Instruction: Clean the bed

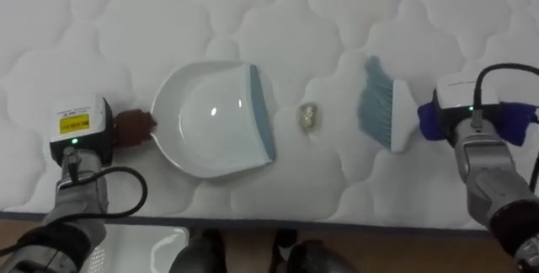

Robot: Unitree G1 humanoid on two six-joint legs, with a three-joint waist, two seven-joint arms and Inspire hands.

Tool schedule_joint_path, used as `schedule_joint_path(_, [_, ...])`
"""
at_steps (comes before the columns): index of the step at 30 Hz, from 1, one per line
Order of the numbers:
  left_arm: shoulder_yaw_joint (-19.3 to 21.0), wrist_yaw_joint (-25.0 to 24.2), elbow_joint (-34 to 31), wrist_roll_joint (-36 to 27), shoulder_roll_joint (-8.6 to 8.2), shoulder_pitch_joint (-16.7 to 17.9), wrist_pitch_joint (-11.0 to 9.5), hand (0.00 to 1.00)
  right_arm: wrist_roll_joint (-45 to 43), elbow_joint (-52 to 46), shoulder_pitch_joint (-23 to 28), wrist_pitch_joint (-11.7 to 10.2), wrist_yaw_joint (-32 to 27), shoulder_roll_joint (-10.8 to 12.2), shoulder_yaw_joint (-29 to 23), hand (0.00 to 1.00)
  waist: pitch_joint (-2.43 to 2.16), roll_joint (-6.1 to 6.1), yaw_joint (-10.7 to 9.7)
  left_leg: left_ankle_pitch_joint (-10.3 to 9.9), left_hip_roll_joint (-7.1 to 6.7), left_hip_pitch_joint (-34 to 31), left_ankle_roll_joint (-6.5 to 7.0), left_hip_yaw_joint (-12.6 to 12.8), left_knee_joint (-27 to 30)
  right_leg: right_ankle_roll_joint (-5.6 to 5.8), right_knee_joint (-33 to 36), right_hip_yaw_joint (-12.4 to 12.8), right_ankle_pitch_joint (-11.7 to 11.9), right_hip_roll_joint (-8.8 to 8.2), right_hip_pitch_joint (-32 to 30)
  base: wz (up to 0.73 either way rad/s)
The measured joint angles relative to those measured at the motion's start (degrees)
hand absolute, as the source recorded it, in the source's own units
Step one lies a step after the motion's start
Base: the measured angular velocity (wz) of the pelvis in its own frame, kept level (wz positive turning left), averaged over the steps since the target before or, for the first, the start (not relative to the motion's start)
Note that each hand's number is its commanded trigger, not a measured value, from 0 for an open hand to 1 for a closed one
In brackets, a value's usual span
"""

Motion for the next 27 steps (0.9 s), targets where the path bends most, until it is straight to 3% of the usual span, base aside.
schedule_joint_path(10, [-2.5, -3.1, 0.7, 0.0, -1.27, 0.3, -0.6, 1.0, -1.5, -3.3, 1.9, 0.0, 2.2, 3.1, 0.4, 1.0, -0.1, 0.58, -1.1, 0.5, -0.3, 3.0, -0.83, 0.2, -2.4, -0.23, -1.8, 0.2, 0.2, 0.47, 2.7, 0.0])
schedule_joint_path(27, [-2.7, -2.6, 0.6, 0.0, -1.48, 0.6, -0.6, 1.0, -1.1, -10.5, 3.8, 0.1, 7.1, 4.4, 0.5, 1.0, -0.22, 1.32, -1.1, 0.9, 0.15, 2.8, -1.44, 0.2, -2.6, -0.87, -2.5, 0.4, 0.8, 1.42, 2.3, -0.01])
